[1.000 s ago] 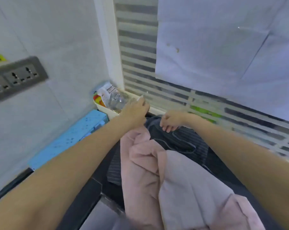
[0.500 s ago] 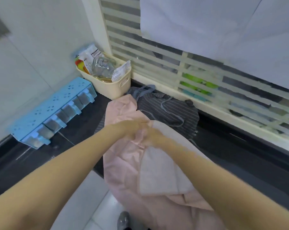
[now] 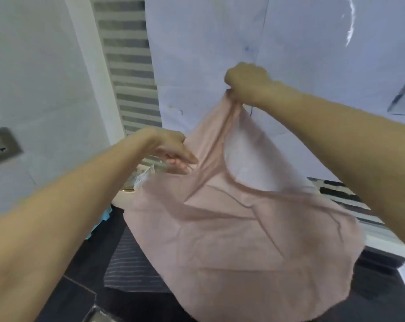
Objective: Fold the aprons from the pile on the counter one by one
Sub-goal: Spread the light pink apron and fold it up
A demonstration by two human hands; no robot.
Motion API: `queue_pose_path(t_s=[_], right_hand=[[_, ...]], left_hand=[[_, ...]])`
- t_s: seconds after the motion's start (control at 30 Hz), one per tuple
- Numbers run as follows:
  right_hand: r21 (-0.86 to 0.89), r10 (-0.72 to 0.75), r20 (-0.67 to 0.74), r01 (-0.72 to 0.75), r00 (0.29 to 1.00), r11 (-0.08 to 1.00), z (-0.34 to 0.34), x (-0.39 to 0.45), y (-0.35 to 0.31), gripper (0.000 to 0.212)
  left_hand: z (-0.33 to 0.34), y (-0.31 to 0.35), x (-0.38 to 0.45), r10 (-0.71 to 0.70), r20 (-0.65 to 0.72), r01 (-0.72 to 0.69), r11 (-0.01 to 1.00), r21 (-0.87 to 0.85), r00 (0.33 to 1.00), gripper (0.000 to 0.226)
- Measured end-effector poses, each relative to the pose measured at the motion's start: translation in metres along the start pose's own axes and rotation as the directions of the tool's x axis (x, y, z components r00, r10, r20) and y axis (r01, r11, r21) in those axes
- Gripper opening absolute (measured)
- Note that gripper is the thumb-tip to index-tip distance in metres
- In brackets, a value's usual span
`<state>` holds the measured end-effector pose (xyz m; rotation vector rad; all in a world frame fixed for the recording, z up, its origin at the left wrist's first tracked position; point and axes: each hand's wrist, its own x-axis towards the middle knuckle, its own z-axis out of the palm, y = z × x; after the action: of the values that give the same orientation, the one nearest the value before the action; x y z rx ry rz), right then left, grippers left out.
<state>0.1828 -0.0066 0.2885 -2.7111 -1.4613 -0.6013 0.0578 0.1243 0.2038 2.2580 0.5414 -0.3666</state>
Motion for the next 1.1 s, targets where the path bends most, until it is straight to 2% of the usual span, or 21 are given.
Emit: queue_pose_path(t_s=[0.07, 0.13, 0.17, 0.2, 0.27, 0.3, 0.33, 0.37, 0.43, 0.5, 0.57, 0.6, 0.63, 0.67, 0.7, 0.8, 0.83, 0.93, 1.0, 1.03, 1.1], right_hand=[[-0.038, 0.086, -0.132, -0.092, 0.987, 0.995, -0.021, -0.005, 0.011, 0.020], [-0.023, 0.153, -0.149, -0.158, 0.977, 0.987, -0.034, -0.012, 0.018, 0.022], [-0.006, 0.184, -0.142, -0.187, 0.973, 0.982, -0.039, -0.019, 0.020, 0.016], [0.019, 0.209, -0.124, -0.208, 0.970, 0.978, -0.043, -0.026, 0.022, 0.010], [0.069, 0.265, -0.076, -0.260, 0.961, 0.963, -0.049, -0.038, 0.026, 0.035], [0.061, 0.286, -0.071, -0.282, 0.956, 0.957, -0.051, -0.042, 0.028, 0.040], [0.041, 0.296, -0.099, -0.293, 0.950, 0.955, -0.052, -0.046, 0.029, 0.039], [0.005, 0.307, -0.137, -0.310, 0.942, 0.951, -0.053, -0.049, 0.030, 0.033], [-0.051, 0.332, -0.168, -0.345, 0.928, 0.937, -0.056, -0.053, 0.033, 0.011], [-0.144, 0.387, -0.022, -0.386, 0.922, 0.911, -0.055, -0.062, 0.027, 0.031], [-0.128, 0.333, 0.302, -0.308, 0.893, 0.943, -0.052, -0.066, 0.009, 0.050], [-0.086, 0.264, 0.485, -0.254, 0.834, 0.963, -0.045, -0.063, -0.002, 0.067], [-0.063, 0.192, 0.593, -0.192, 0.782, 0.979, -0.034, -0.057, -0.010, 0.081], [-0.078, 0.154, 0.644, -0.137, 0.749, 0.988, -0.020, -0.051, -0.018, 0.086], [-0.082, 0.133, 0.668, -0.106, 0.733, 0.991, -0.006, -0.049, -0.024, 0.081], [-0.066, 0.099, 0.703, -0.074, 0.705, 0.995, 0.000, -0.064, -0.039, 0.036], [-0.092, 0.129, 0.726, -0.091, 0.676, 0.992, -0.003, -0.067, -0.036, 0.027], [-0.145, 0.230, 0.818, -0.199, 0.526, 0.969, -0.018, -0.074, -0.010, 0.033], [-0.187, 0.299, 0.836, -0.273, 0.460, 0.944, -0.023, -0.082, 0.017, 0.037], [-0.216, 0.333, 0.837, -0.296, 0.435, 0.930, -0.022, -0.089, 0.031, 0.033], [-0.204, 0.365, 0.854, -0.407, 0.371, 0.890, -0.014, -0.108, 0.049, 0.019]], left_hand=[[-0.009, 0.003, -0.008, -0.054, -0.056, 0.063, 0.983, 0.173, 0.997, 0.015], [-0.017, 0.002, -0.014, -0.024, -0.206, 0.088, 0.948, 0.306, 0.978, 0.017], [-0.022, 0.001, -0.019, 0.011, -0.297, 0.087, 0.946, 0.313, 0.955, 0.015], [-0.026, 0.002, -0.024, 0.046, -0.393, 0.082, 0.949, 0.304, 0.918, 0.012], [-0.037, 0.003, -0.032, 0.128, -0.579, 0.090, 0.939, 0.332, 0.805, 0.019], [-0.043, 0.007, -0.038, 0.146, -0.617, 0.102, 0.932, 0.348, 0.773, 0.022], [-0.047, 0.011, -0.045, 0.141, -0.603, 0.093, 0.936, 0.340, 0.785, 0.022], [-0.048, 0.017, -0.054, 0.112, -0.531, 0.067, 0.950, 0.306, 0.840, 0.019], [-0.038, 0.027, -0.073, -0.008, -0.275, 0.077, 0.967, 0.241, 0.962, 0.015], [-0.015, 0.027, -0.082, -0.054, -0.074, 0.073, 0.958, 0.279, 0.996, 0.021], [0.007, 0.024, -0.076, -0.012, -0.004, 0.012, 0.969, 0.245, 1.000, 0.029], [0.015, 0.024, -0.073, 0.019, -0.004, -0.018, 0.977, 0.212, 1.000, 0.030], [0.020, 0.025, -0.071, 0.047, -0.006, -0.045, 0.981, 0.191, 0.999, 0.029], [0.021, 0.027, -0.070, 0.063, 0.004, -0.063, 0.982, 0.176, 0.998, 0.025], [0.021, 0.030, -0.070, 0.068, 0.024, -0.072, 0.983, 0.168, 0.997, 0.020], [0.020, 0.031, -0.083, 0.057, 0.135, -0.083, 0.978, 0.193, 0.989, 0.019], [0.021, 0.030, -0.087, 0.047, 0.196, -0.082, 0.981, 0.176, 0.980, 0.018], [0.026, 0.022, -0.095, 0.008, 0.347, -0.045, 0.994, 0.098, 0.938, 0.018], [0.017, 0.021, -0.095, -0.040, 0.333, -0.019, 0.985, 0.172, 0.942, 0.017], [0.009, 0.021, -0.093, -0.059, 0.256, -0.004, 0.971, 0.237, 0.965, 0.014], [-0.009, 0.022, -0.083, -0.027, -0.005, 0.027, 0.947, 0.319, 1.000, 0.006]])
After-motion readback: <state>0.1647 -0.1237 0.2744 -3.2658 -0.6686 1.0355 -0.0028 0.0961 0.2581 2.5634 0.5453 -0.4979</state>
